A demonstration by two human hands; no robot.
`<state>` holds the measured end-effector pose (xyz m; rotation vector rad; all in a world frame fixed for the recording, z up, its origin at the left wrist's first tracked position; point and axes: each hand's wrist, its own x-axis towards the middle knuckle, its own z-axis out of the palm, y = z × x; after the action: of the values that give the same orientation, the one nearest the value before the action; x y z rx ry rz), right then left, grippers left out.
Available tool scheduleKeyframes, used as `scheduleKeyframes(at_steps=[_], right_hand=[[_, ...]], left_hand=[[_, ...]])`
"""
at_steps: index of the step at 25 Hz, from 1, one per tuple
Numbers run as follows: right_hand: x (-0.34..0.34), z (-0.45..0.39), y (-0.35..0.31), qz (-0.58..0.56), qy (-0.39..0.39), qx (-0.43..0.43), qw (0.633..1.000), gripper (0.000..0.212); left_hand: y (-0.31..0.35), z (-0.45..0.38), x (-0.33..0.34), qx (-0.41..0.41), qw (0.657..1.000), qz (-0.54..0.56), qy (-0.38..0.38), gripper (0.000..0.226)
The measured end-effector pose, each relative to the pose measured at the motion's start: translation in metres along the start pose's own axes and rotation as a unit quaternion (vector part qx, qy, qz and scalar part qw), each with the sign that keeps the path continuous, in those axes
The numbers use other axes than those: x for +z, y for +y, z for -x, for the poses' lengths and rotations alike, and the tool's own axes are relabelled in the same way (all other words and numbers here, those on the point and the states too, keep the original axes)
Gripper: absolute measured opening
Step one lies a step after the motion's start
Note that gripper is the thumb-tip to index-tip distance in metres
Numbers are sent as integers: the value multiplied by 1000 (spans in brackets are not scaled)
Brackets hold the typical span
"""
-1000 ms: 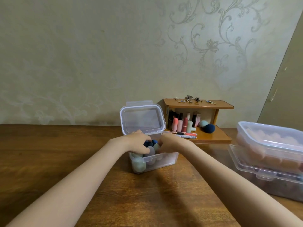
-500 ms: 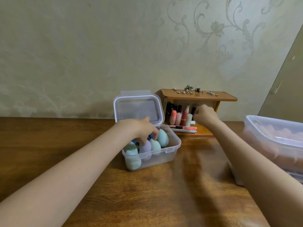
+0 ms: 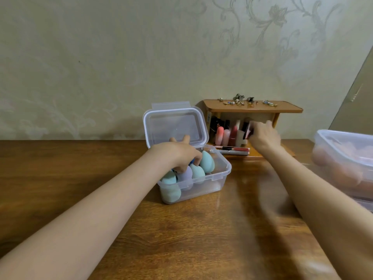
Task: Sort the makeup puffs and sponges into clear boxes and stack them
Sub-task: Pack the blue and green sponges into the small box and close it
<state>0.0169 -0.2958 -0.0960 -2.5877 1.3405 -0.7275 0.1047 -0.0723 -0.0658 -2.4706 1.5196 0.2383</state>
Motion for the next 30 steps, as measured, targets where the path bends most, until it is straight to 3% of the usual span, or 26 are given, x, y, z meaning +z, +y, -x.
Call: scheduleKeyframes(at_steps=[2, 4, 7, 9, 11, 16, 19, 21, 23, 24, 25, 28, 30], right_hand=[[-22, 24, -19, -135, -39, -100, 985, 35], [-45, 52, -35, -200, -155, -194, 948, 45], [-66, 76, -49, -43, -258, -314, 913, 38], [-63, 85, -58, 70, -278, -329, 900, 34], [-54, 93, -66, 110, -271, -323, 900, 34], [-30, 99, -78, 55, -233, -308, 921, 29], [-41, 88, -75, 38, -273, -297, 914, 30], [-54, 65, -63, -43, -262, -245, 932, 23], [-51, 26, -38, -124, -116, -124, 978, 15], [-41, 3, -20, -113, -51, -55, 991, 19], [-27, -14, -6, -72, -41, 3, 997, 28], [23, -46, 23, 17, -135, 113, 984, 66], [45, -64, 26, 41, -144, 137, 979, 70]], left_hand=[[2, 4, 1, -4, 1000, 15, 7, 51], [5, 9, 2, -4, 999, 27, 21, 52], [10, 17, 4, -8, 999, 32, 31, 57], [11, 19, 4, -10, 999, 29, 28, 58], [11, 20, 2, -9, 1000, 19, 14, 59], [11, 23, -1, -2, 1000, 3, 22, 66], [11, 19, 0, -3, 1000, -27, -2, 75], [10, 12, -1, 1, 999, -51, -18, 79], [7, 5, -2, 11, 998, -52, -29, 77], [4, 1, -4, 8, 999, -44, -29, 72], [1, -2, -5, 8, 999, -38, -31, 66], [-4, -8, -8, 29, 997, -49, -55, 73], [-4, -11, -6, 19, 997, -43, -64, 78]])
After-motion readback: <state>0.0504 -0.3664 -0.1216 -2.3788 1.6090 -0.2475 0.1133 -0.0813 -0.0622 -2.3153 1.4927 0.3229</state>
